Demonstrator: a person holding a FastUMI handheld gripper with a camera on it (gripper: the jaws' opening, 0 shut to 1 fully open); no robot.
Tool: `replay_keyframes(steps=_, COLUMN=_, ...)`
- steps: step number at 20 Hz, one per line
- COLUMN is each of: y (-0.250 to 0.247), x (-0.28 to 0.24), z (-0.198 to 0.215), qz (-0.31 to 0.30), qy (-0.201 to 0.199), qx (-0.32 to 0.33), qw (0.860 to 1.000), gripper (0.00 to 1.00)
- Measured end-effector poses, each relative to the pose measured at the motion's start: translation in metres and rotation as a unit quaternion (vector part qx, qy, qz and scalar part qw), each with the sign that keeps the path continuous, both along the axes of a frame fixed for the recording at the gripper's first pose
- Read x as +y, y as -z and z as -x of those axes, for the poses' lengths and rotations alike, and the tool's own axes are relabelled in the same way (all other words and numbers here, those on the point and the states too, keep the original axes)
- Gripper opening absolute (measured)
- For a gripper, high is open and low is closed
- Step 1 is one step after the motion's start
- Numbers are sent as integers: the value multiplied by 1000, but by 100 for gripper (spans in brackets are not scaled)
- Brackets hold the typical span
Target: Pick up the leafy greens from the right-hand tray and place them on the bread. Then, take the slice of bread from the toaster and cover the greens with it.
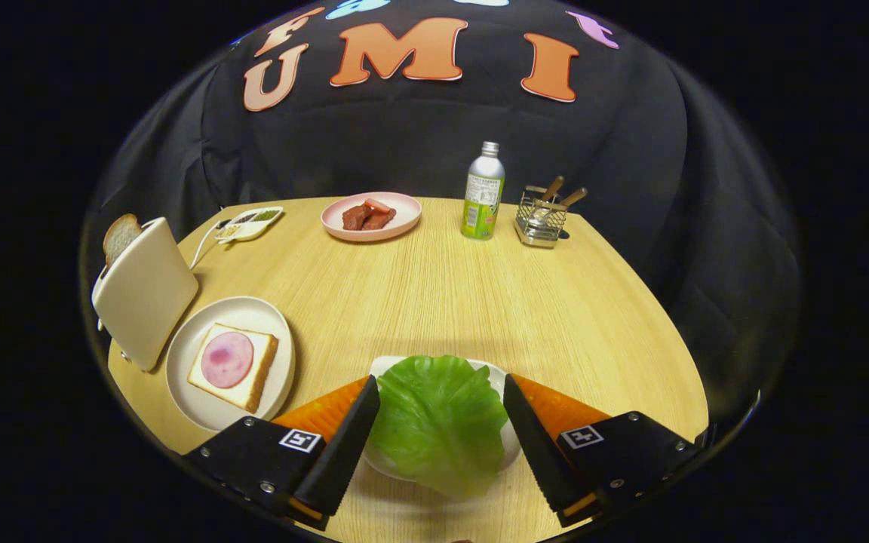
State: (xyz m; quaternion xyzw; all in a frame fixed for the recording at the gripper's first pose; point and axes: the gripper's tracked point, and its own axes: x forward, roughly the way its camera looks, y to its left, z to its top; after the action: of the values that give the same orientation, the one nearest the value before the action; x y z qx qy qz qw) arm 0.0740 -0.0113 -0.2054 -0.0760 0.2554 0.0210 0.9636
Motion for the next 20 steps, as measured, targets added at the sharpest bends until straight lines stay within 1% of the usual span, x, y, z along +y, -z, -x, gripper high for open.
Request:
replay_keyframes(steps=5, y=20, x=-5, z=-1, qz=-7, qy=5, qx=24, qw=1000, gripper=99)
replay_keyframes(steps=10, y=36, x=-6, z=-1, qz=-10, qy=-1, qx=52, qw=999, gripper=99)
replay_keyframes(steps=12, y=44, x=-5, z=0, qz=-12, qy=-1, qx=63, qw=998, gripper=97)
replay_keyframes(steps=14, y=49, x=-5, z=0, qz=-14, qy=-2, qx=70, qw=997, gripper=92)
replay_keyframes(steps=17, y=51, x=-1, z=0, qz=-20, qy=-5, qx=76, qw=997, gripper=83)
replay_keyframes(steps=20, y=51, x=-3, z=1, qz=-25, qy=-3, qx=79, qw=997, gripper=79)
